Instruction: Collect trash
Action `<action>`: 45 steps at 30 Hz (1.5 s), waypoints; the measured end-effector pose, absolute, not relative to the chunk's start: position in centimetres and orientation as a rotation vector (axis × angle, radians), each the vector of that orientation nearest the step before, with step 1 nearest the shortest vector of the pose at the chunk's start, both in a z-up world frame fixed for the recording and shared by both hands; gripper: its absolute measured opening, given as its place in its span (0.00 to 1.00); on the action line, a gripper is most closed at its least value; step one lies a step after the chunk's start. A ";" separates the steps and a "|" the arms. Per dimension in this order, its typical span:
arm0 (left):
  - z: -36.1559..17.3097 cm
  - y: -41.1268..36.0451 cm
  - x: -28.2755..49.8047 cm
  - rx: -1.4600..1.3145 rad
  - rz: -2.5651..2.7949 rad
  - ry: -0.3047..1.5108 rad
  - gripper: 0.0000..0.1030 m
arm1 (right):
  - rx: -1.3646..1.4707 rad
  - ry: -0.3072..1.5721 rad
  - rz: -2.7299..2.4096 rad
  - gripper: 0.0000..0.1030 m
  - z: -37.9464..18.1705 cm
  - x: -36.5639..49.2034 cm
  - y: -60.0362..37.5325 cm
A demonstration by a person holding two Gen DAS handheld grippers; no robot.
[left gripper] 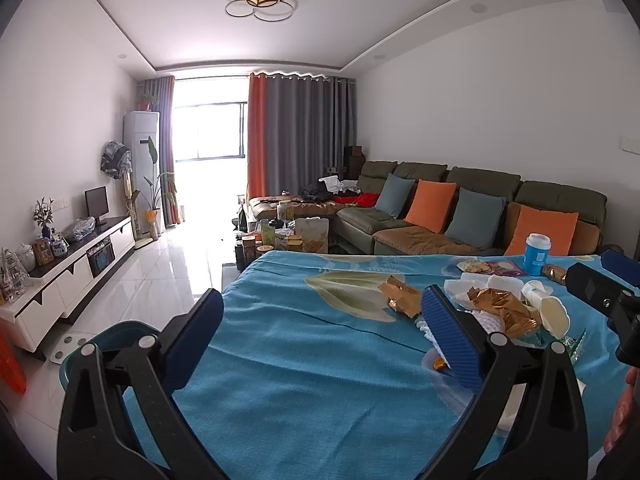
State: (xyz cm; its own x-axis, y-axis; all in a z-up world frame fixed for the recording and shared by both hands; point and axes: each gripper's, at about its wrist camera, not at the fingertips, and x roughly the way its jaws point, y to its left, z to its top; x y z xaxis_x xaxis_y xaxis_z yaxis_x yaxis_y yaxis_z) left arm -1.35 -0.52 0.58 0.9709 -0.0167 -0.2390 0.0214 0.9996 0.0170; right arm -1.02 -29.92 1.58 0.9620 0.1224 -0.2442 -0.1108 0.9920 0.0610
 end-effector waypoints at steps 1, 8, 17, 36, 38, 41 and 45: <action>0.6 -0.6 -1.3 0.020 -0.018 0.239 0.95 | 0.049 0.251 0.122 0.94 1.6 -1.0 -30.0; 0.6 -0.7 -1.4 0.019 -0.021 0.234 0.95 | 0.052 0.249 0.119 0.94 1.0 -1.0 -29.8; 0.7 -0.8 -1.5 0.016 -0.023 0.231 0.95 | 0.056 0.247 0.121 0.94 1.0 -1.0 -29.9; 0.7 -1.0 -1.6 0.013 -0.034 0.229 0.95 | 0.058 0.246 0.119 0.94 1.3 -0.9 -30.1; 0.7 -1.0 -1.6 0.014 -0.033 0.228 0.95 | 0.059 0.249 0.120 0.94 1.3 -0.8 -30.1; 0.7 -1.0 -1.6 0.012 -0.035 0.229 0.95 | 0.062 0.251 0.122 0.94 1.5 -0.7 -30.2; 0.7 -1.1 -1.6 0.013 -0.035 0.229 0.95 | 0.061 0.250 0.123 0.94 1.5 -0.7 -30.2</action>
State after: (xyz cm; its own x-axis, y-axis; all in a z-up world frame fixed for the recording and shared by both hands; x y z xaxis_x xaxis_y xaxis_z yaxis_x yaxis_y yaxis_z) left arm -1.61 -1.09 0.70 0.9733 -0.0332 -0.2269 0.0361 0.9993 0.0087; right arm -0.68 -30.16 1.50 0.9616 0.1284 -0.2427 -0.1134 0.9907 0.0749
